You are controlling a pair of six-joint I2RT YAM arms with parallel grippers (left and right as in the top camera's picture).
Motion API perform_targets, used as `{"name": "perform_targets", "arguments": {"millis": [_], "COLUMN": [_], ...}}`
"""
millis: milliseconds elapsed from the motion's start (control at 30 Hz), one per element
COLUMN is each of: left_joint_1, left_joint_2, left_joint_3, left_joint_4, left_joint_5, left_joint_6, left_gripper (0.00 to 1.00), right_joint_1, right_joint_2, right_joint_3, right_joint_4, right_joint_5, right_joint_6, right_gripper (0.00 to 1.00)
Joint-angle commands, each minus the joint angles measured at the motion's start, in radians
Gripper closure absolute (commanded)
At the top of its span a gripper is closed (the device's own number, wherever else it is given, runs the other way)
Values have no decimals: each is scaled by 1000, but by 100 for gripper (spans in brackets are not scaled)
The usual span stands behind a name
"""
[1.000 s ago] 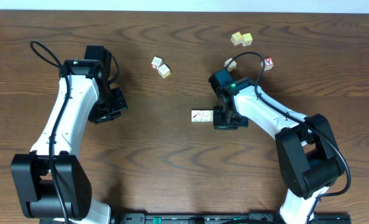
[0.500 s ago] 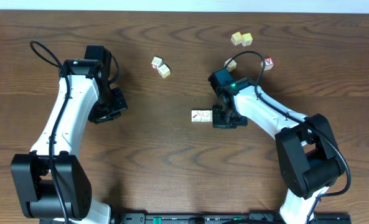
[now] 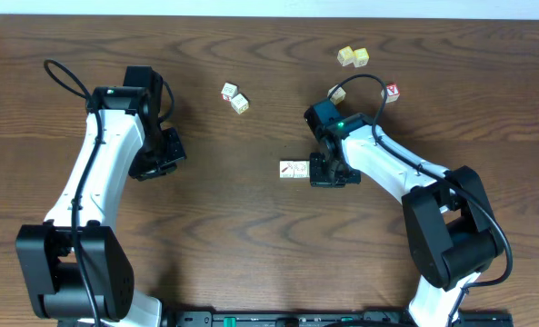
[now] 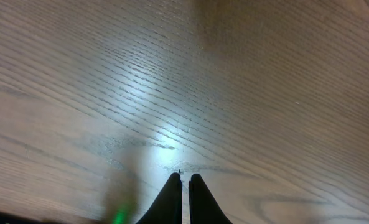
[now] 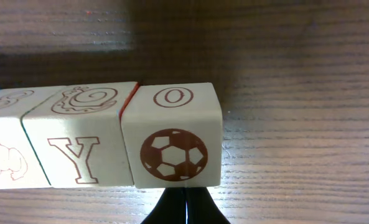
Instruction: Lift 4 blocks
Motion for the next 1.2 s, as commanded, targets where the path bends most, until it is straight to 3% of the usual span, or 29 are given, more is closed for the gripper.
{"name": "perform_targets", "arguments": {"millis": [0, 267, 633, 867, 1067, 1167], "left_joint_1": [3, 3, -12, -111, -160, -164], "left_joint_2": [-7, -7, -7, 34, 119, 168], "left_joint_3": [-2, -2, -10, -18, -18, -18], "left_joint_4": [-3, -4, 6, 71, 159, 214], "left_joint_5": [-12, -11, 76, 211, 313, 439], "left_joint_6": [-13, -13, -8, 68, 61, 144], "left_gripper": [93, 93, 93, 93, 93, 93], "right_joint_1": [-2, -3, -70, -237, -310, -327], "right_joint_2": [-21, -23, -86, -87, -84, -84], "right_joint_3": [-5, 10, 181, 154, 34, -27], "right_joint_4": [9, -29, -252, -214, -54, 25], "right_joint_5": [2, -29, -31, -60, -299, -373], "right_joint_6": [-11, -11, -47, -122, -221, -220], "right_gripper": [99, 99, 99, 99, 99, 99]}}
